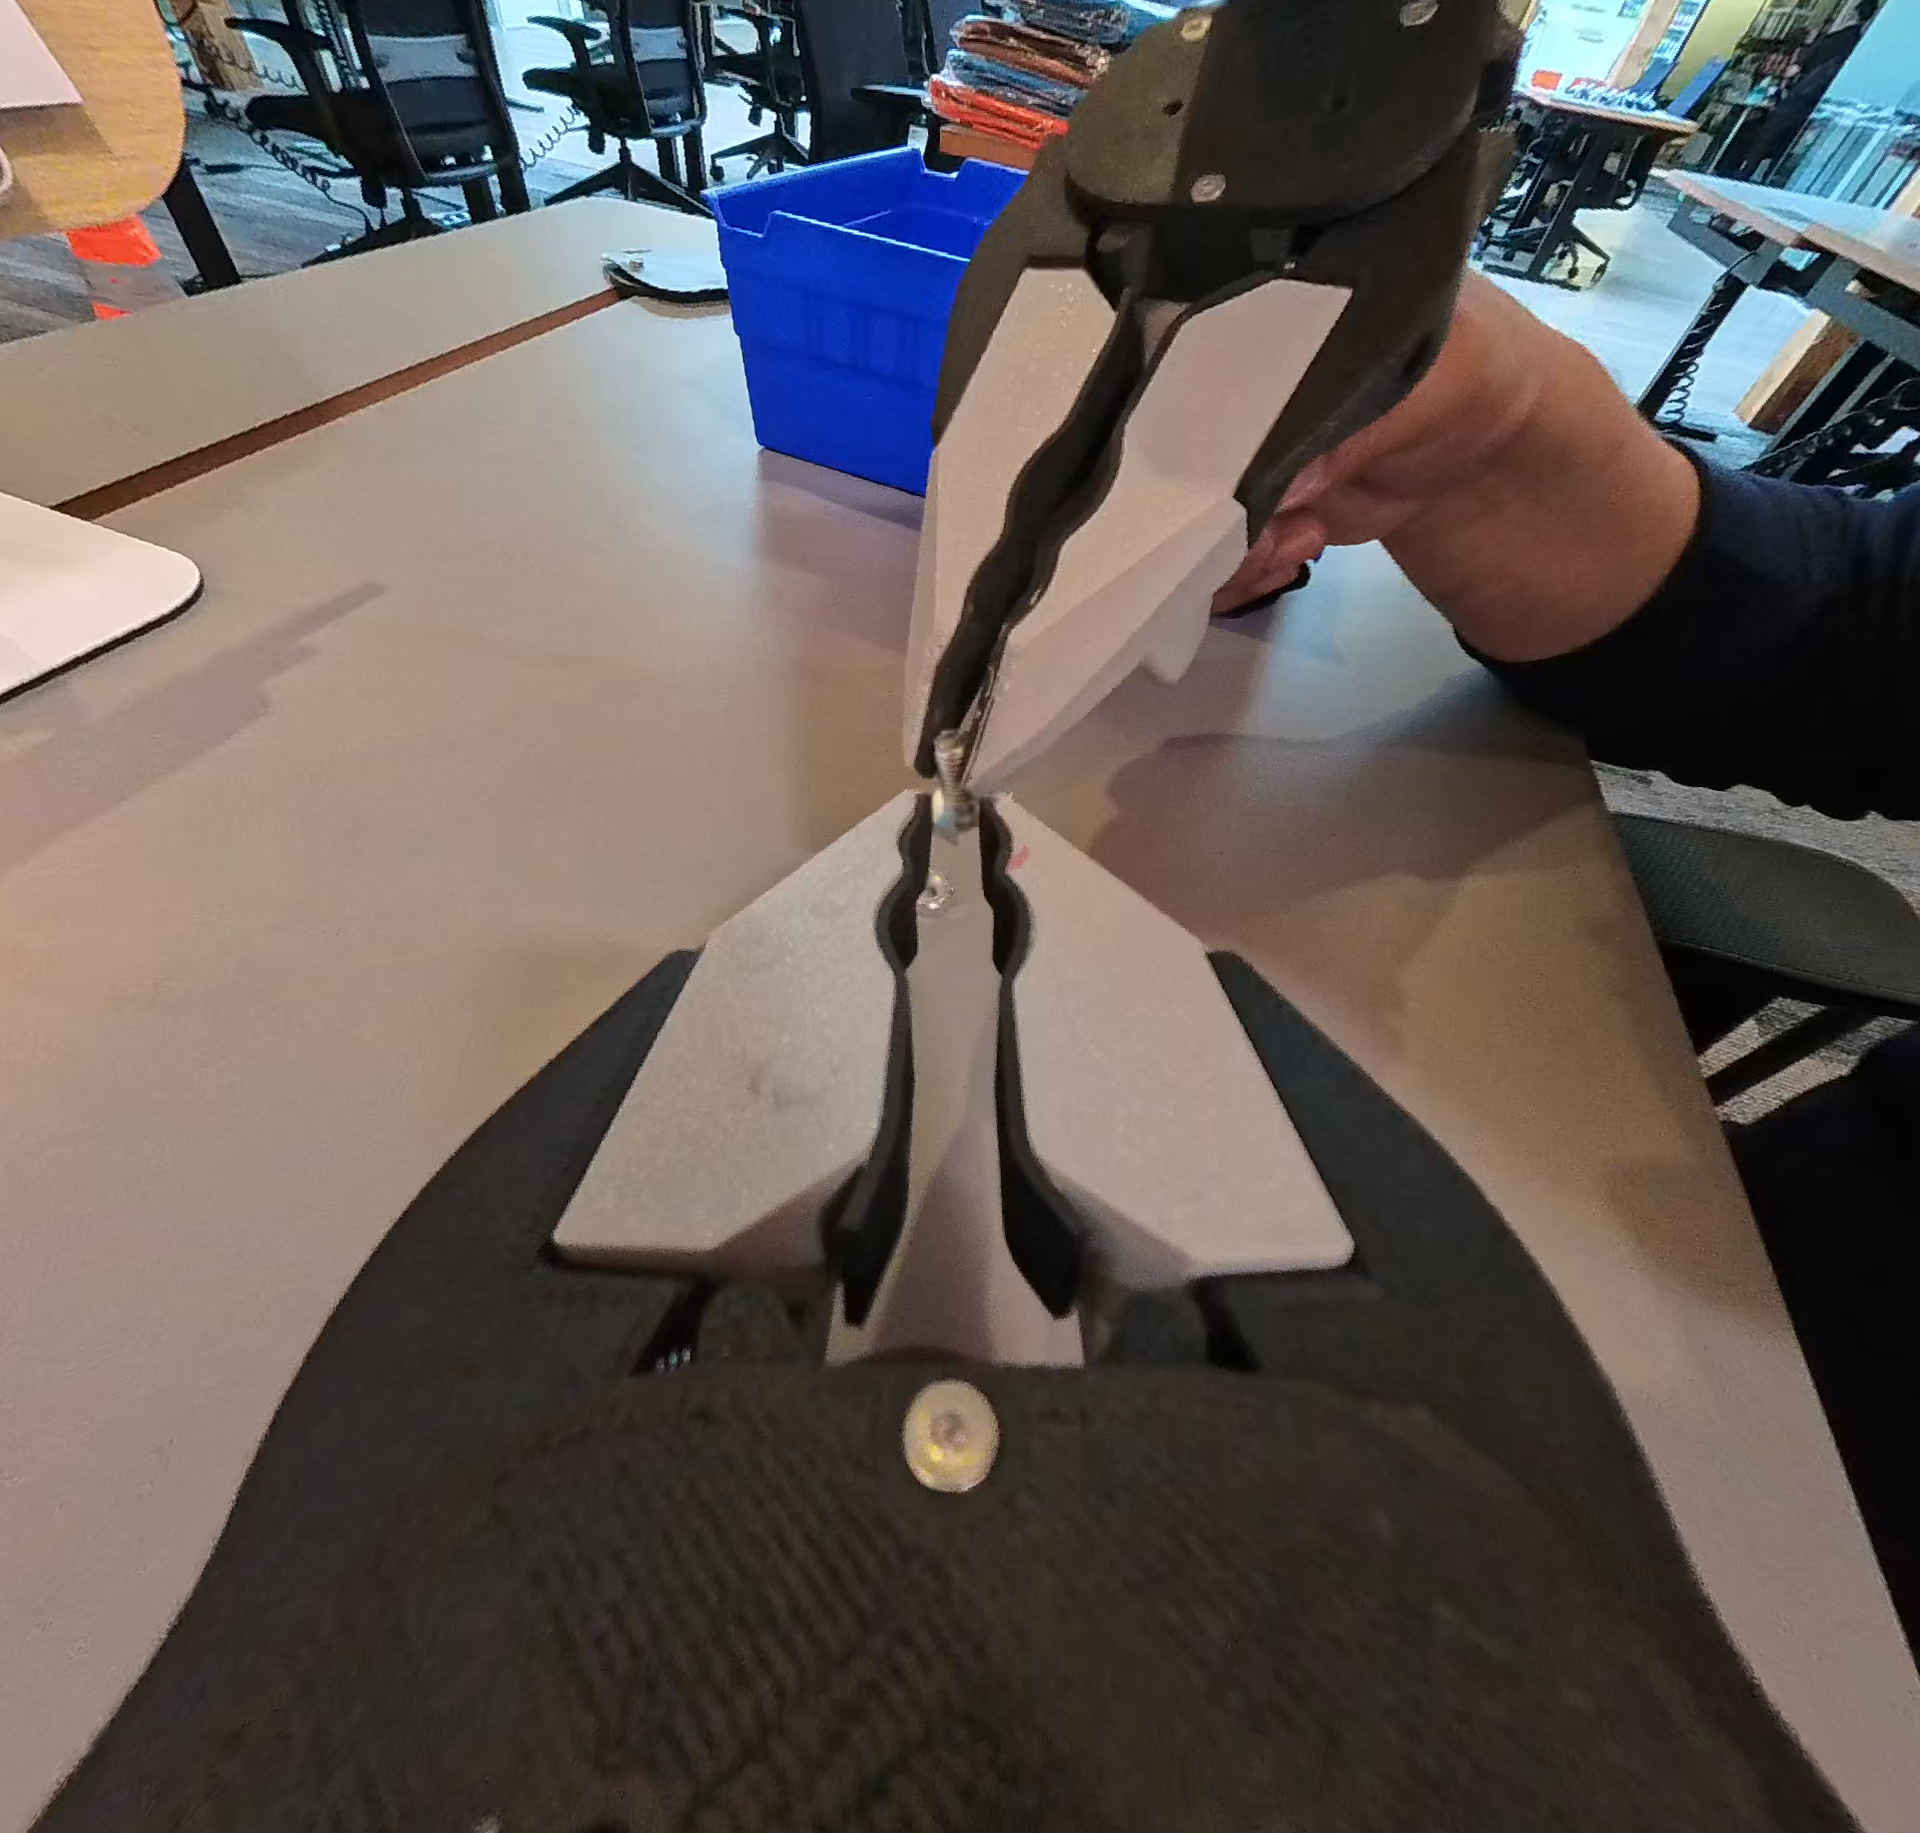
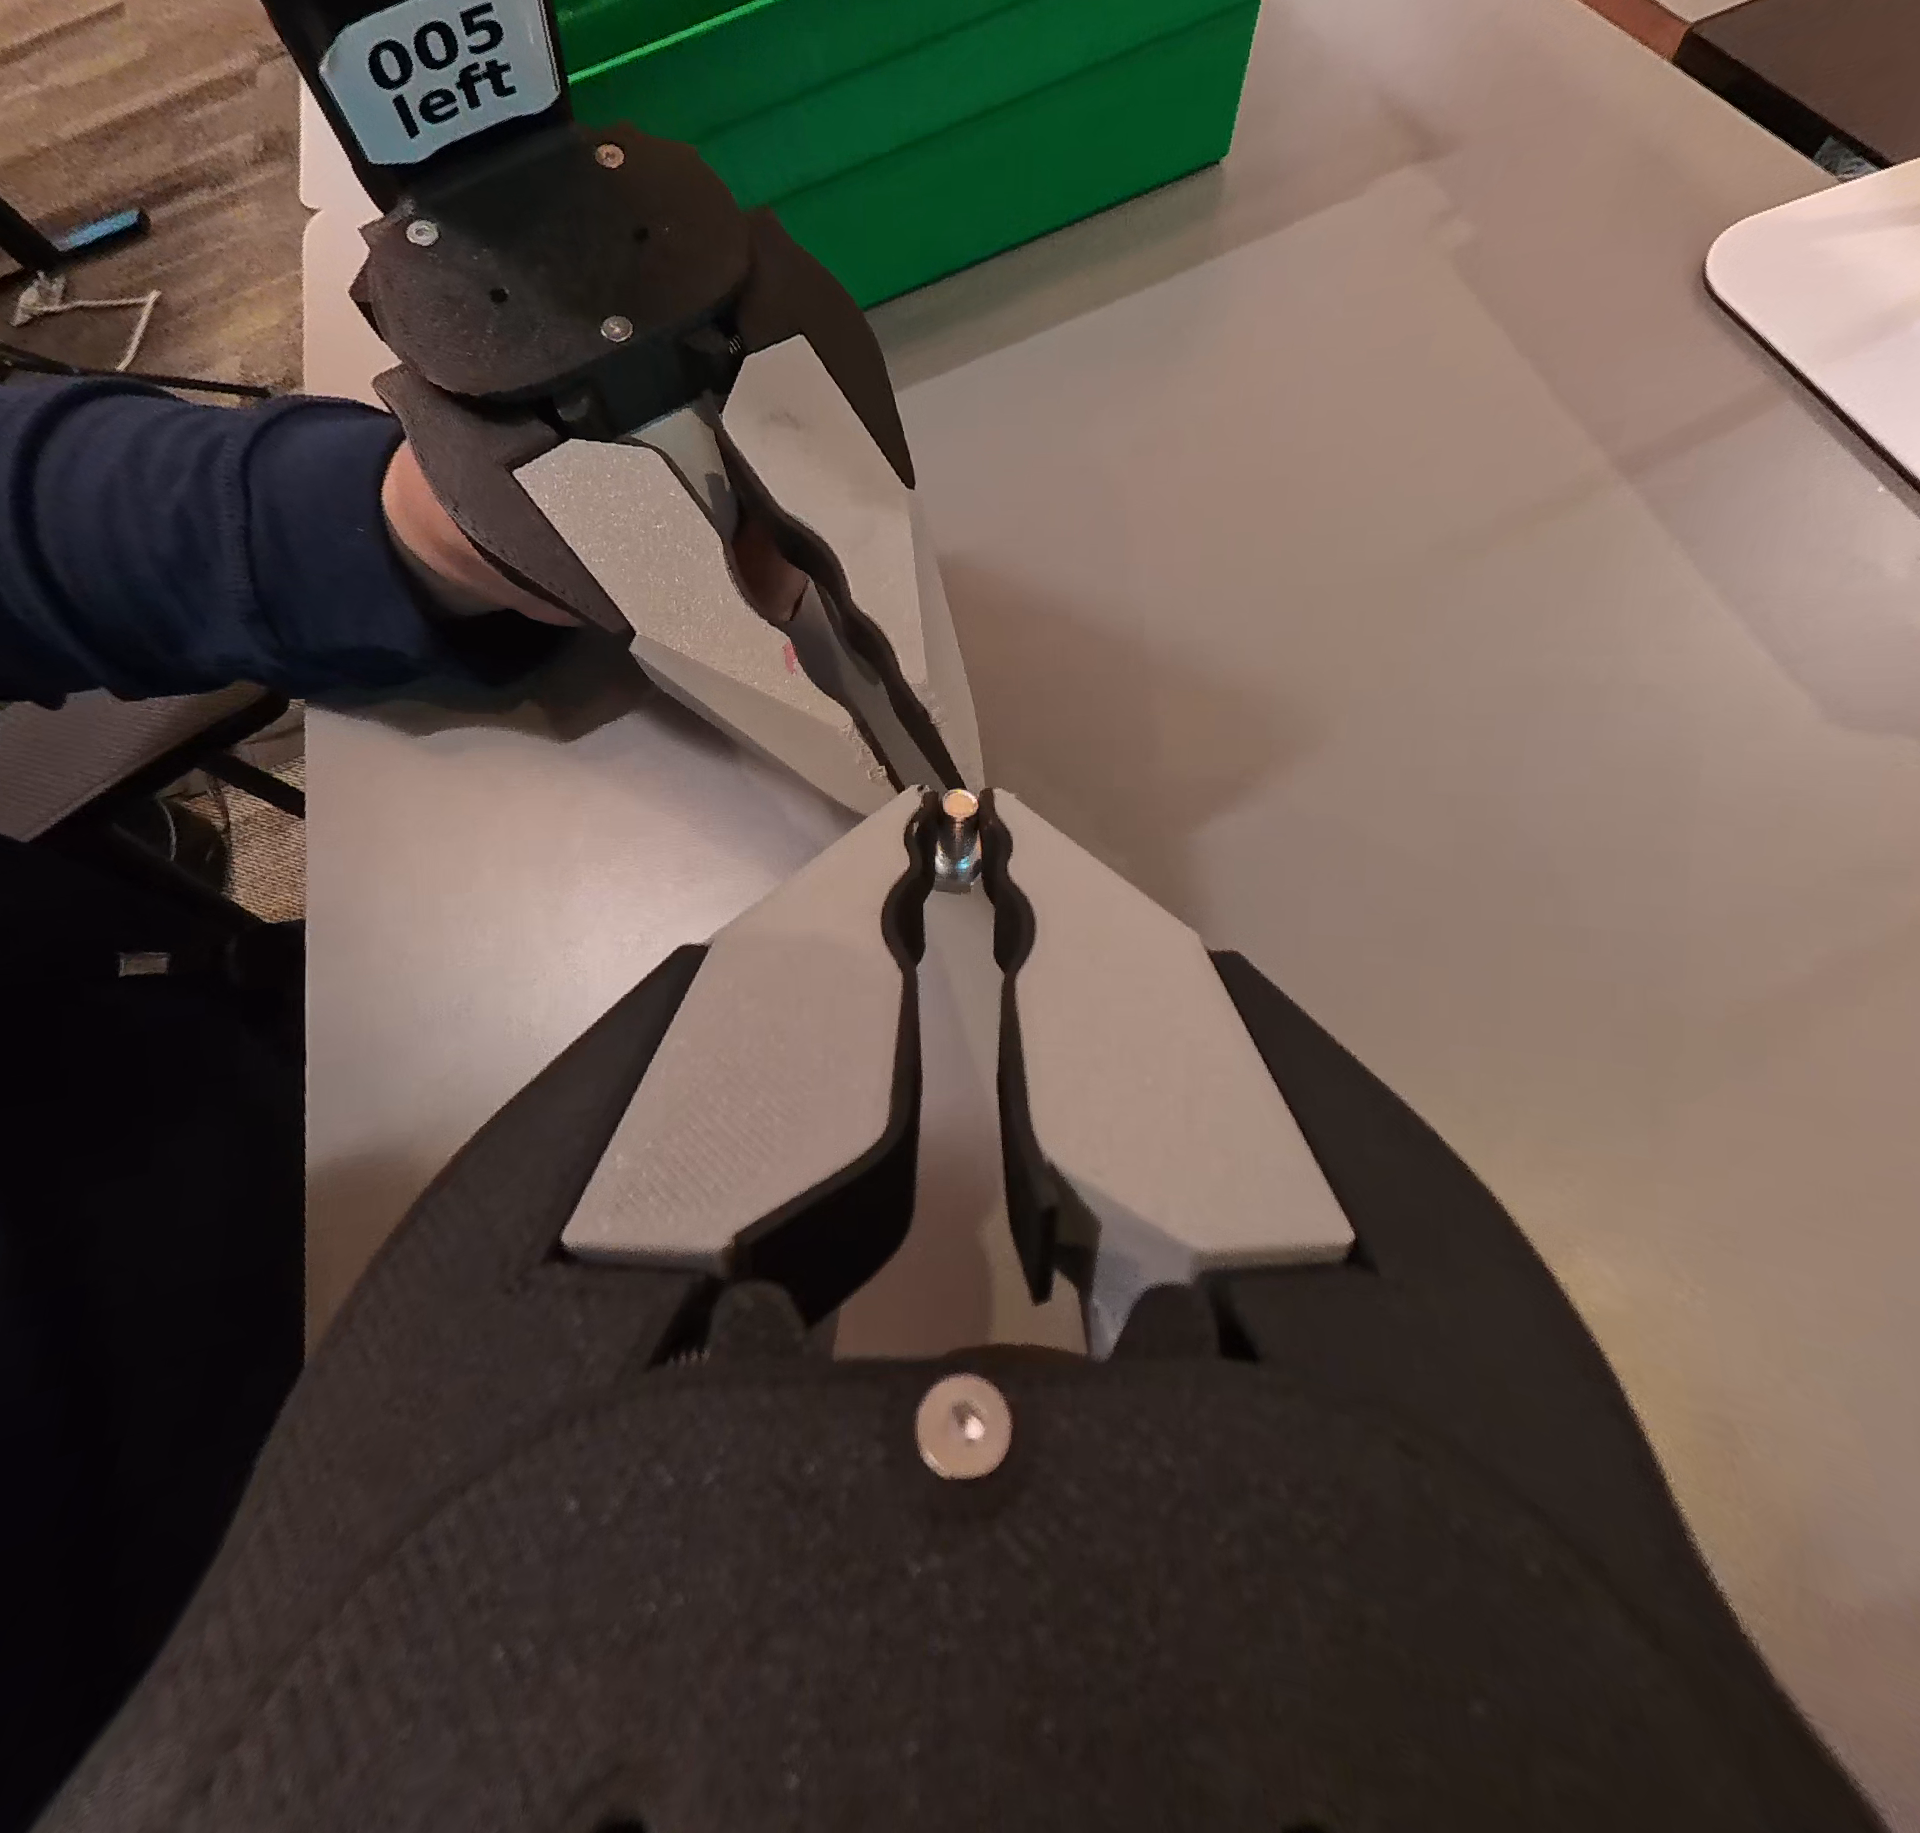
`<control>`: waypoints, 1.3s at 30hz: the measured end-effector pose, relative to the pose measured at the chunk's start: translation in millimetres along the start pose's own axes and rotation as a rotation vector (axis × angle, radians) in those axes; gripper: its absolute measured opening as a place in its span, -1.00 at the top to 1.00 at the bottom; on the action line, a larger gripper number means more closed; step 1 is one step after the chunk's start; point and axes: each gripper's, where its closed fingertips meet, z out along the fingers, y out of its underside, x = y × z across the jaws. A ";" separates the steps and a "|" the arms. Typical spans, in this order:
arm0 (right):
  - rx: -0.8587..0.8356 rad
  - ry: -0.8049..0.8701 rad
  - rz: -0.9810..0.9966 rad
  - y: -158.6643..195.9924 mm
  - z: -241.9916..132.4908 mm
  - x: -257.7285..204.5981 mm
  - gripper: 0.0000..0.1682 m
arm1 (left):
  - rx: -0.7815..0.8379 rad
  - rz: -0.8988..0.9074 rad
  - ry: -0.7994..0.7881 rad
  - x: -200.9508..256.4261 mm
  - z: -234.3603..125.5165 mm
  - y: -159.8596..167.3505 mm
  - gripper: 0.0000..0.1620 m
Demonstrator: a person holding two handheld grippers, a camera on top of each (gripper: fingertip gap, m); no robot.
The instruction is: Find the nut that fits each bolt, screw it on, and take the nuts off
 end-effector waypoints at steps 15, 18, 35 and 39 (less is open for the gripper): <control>0.083 -0.062 0.082 -9.5 -2.4 -3.3 0.94 | 0.055 -0.048 0.029 0.4 -3.8 -8.5 0.90; 0.106 -0.065 0.091 -12.9 -3.2 -3.8 0.95 | 0.074 -0.061 0.037 0.7 -5.3 -11.4 0.91; 0.219 -0.106 0.053 -28.2 -9.8 -13.6 0.95 | 0.130 -0.047 0.063 7.2 -12.9 -23.9 0.94; 0.249 -0.095 -0.020 -33.5 -16.8 -16.5 0.83 | 0.173 -0.073 0.130 15.6 -16.4 -31.5 0.94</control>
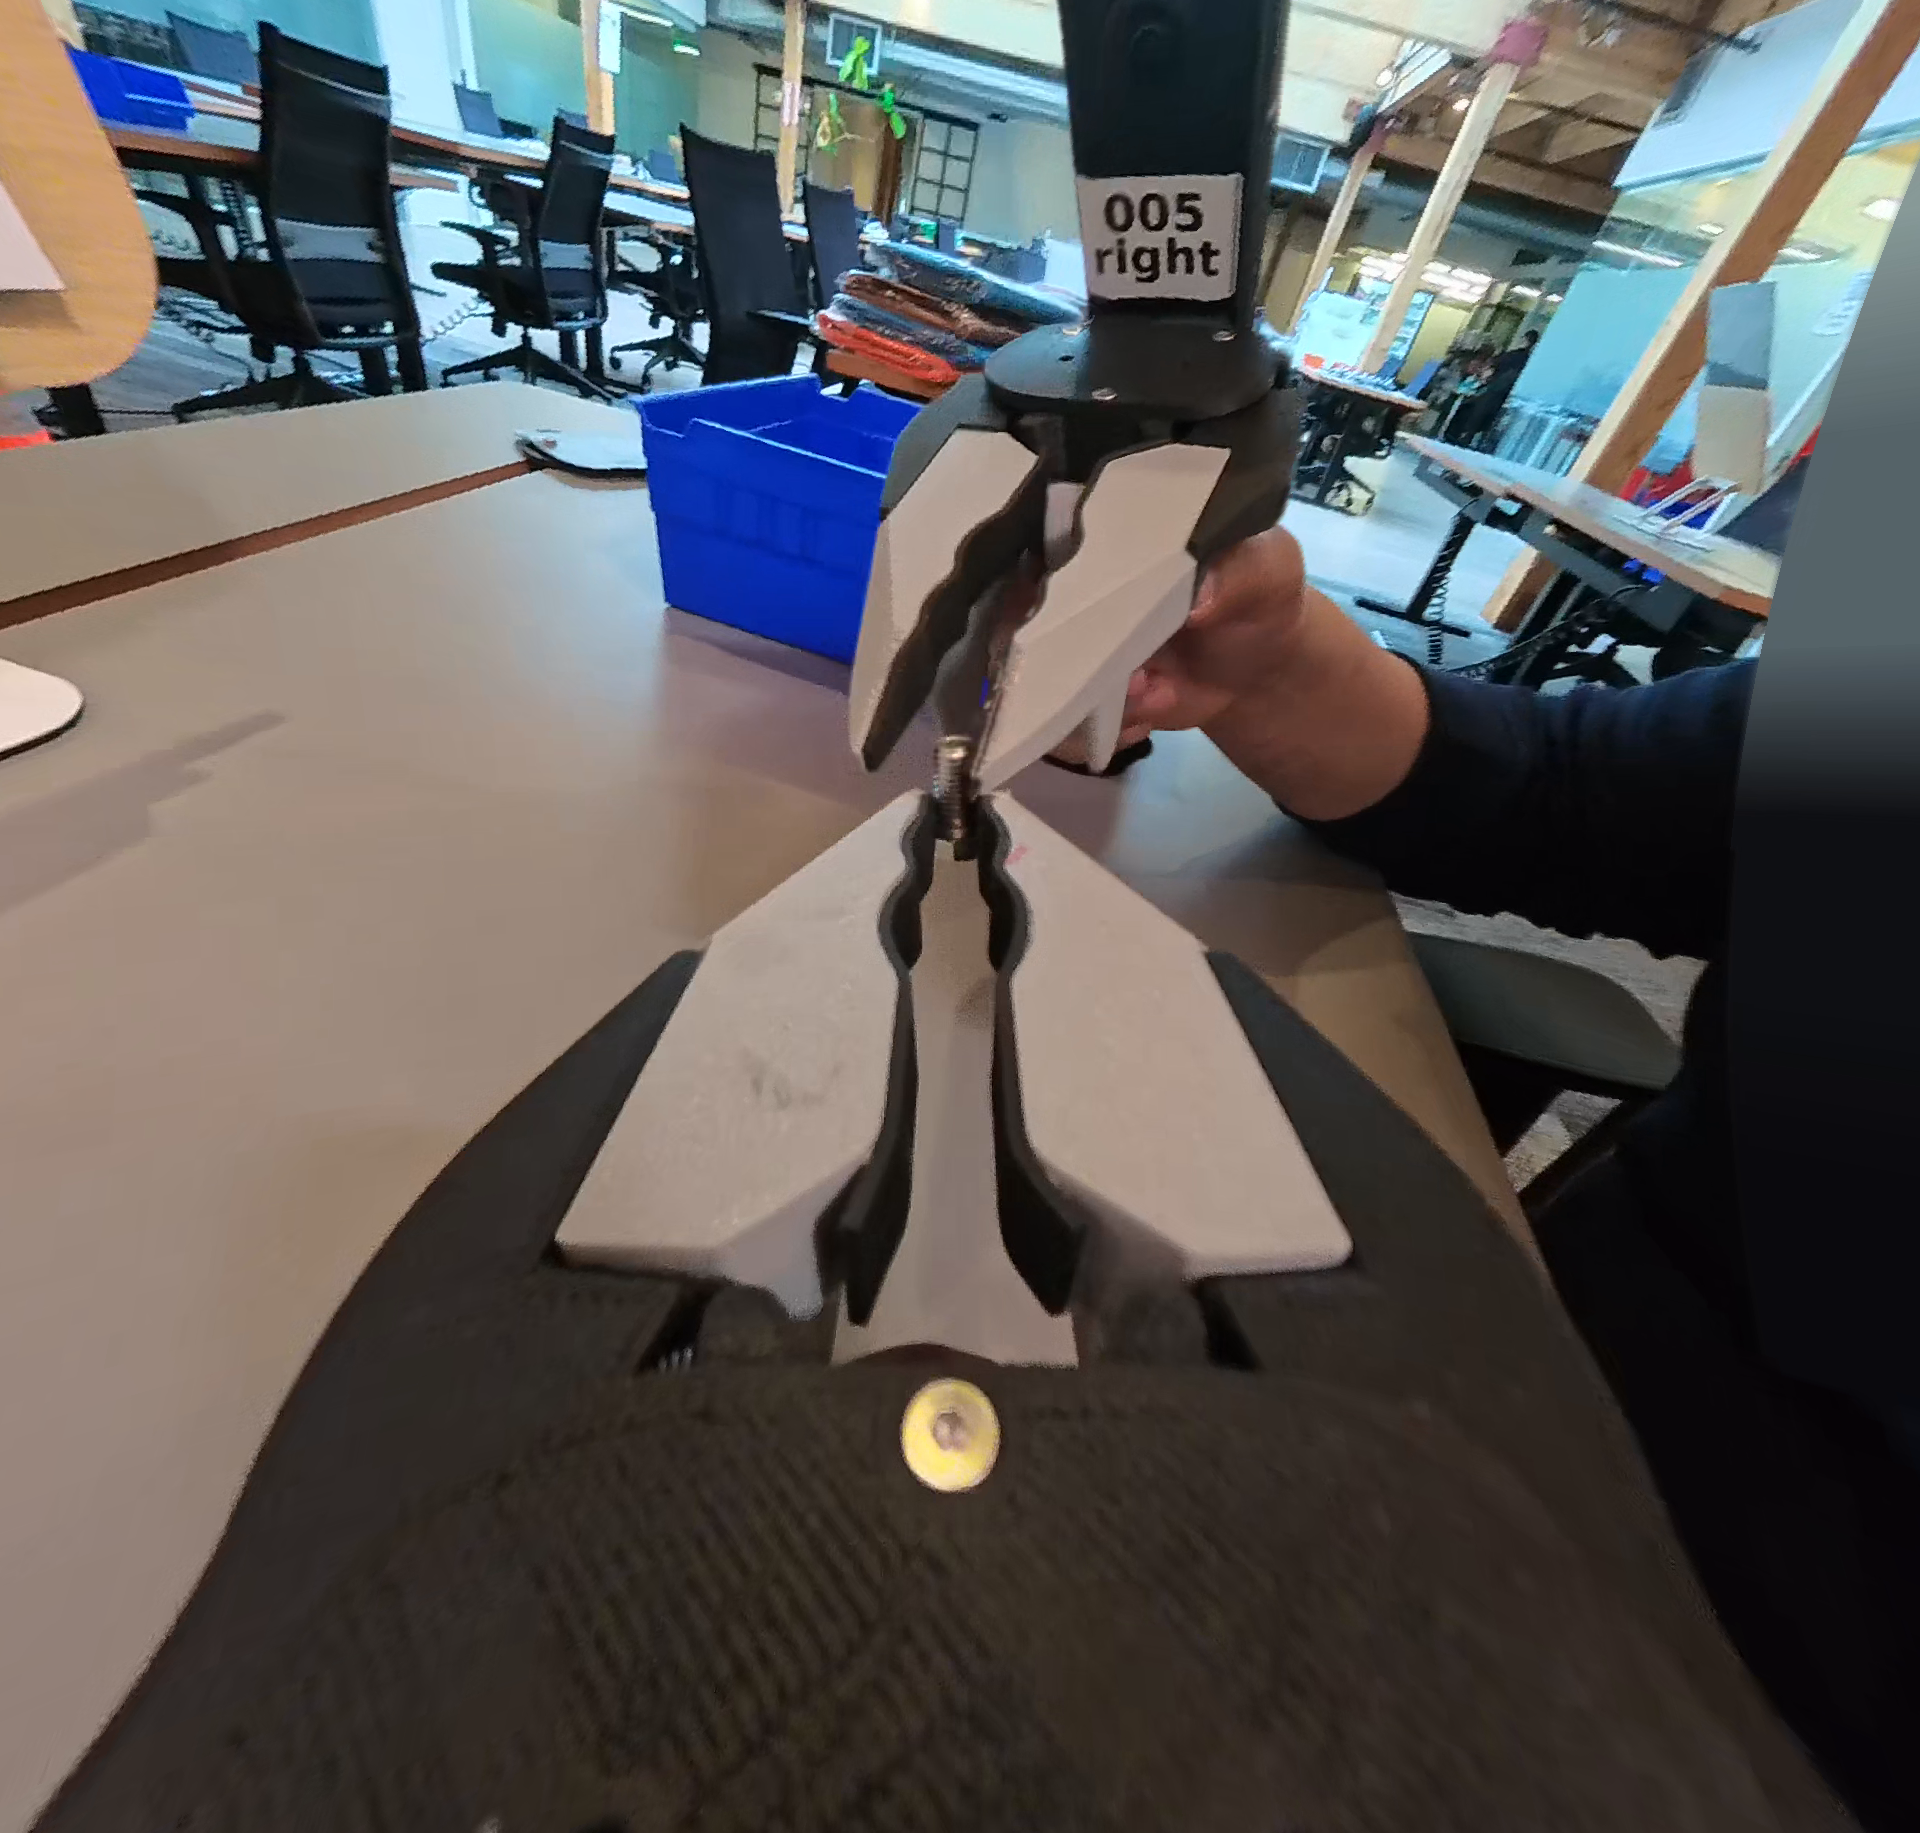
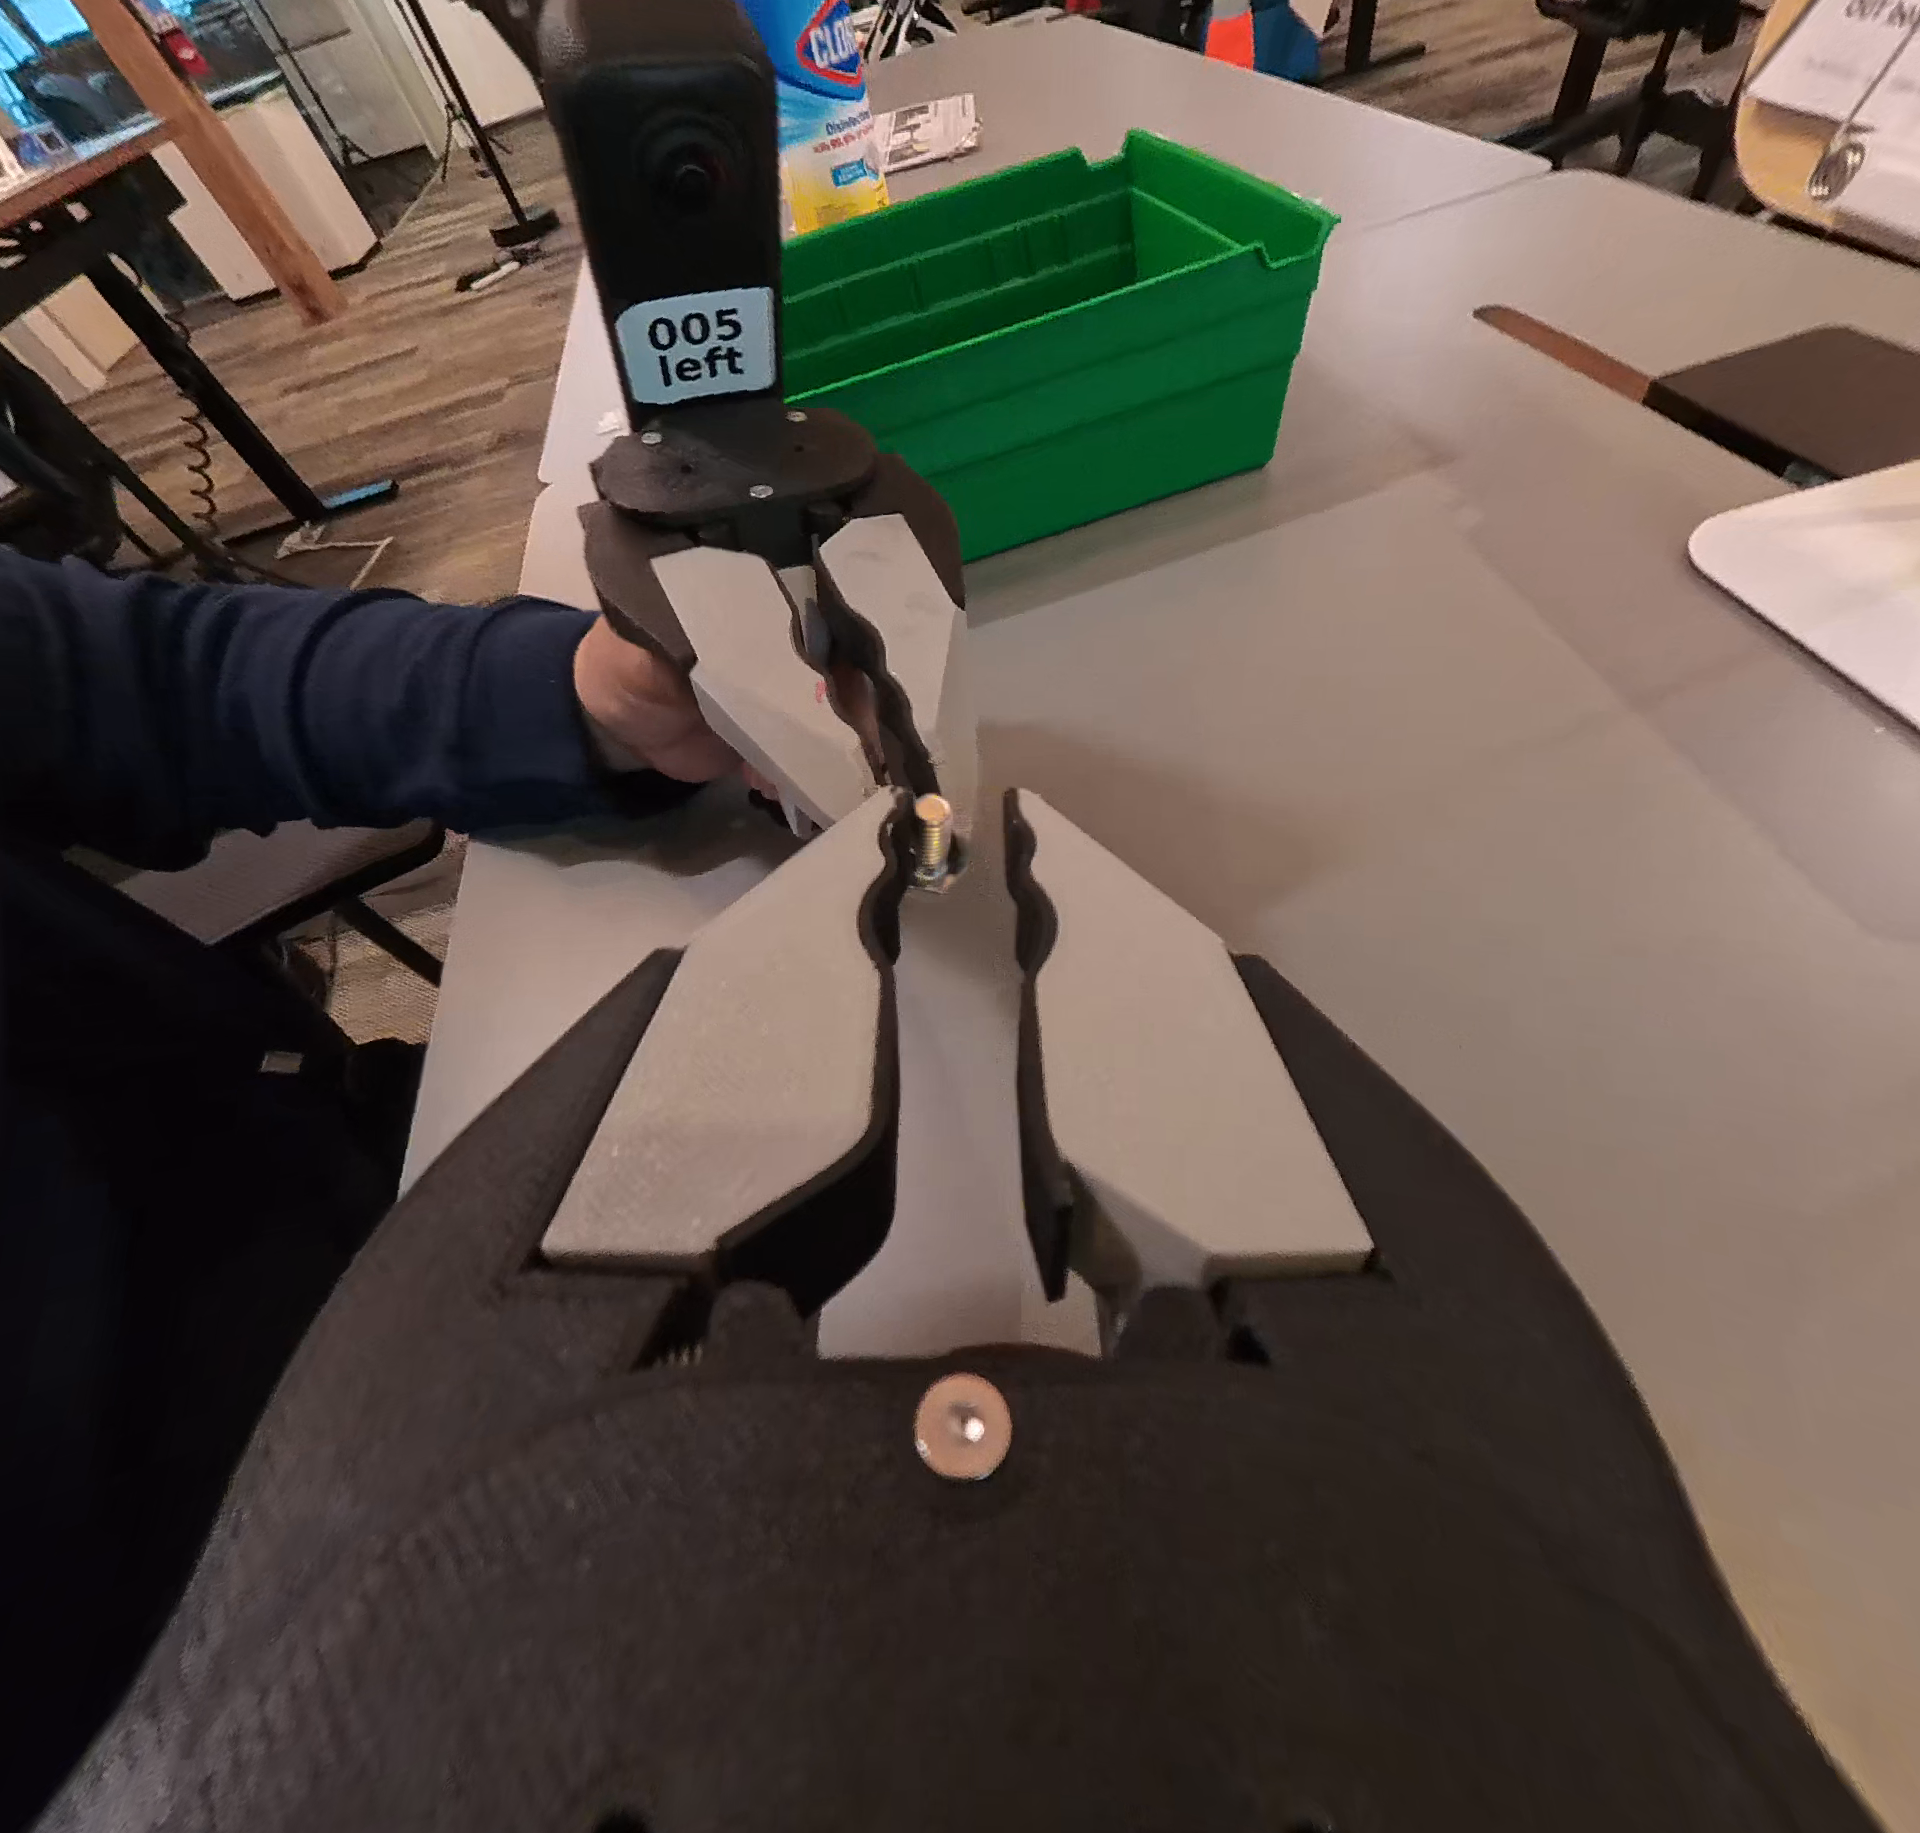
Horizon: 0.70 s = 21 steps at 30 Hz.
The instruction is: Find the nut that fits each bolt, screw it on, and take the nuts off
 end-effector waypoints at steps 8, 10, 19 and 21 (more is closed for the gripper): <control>0.077 -0.015 0.002 -13.9 -21.9 2.3 0.82 | -0.006 0.038 -0.015 0.3 -1.9 -0.5 0.94; 0.028 -0.013 -0.007 -5.0 -21.5 3.4 0.84 | 0.003 0.044 -0.014 0.6 -3.7 -2.4 0.94; -0.392 0.149 -0.144 76.1 -11.7 30.9 0.84 | -0.026 0.067 -0.033 -10.6 -10.3 3.7 0.94; -0.432 0.152 -0.158 85.6 -11.2 33.1 0.85 | -0.037 0.069 -0.026 -11.8 -9.5 7.1 0.94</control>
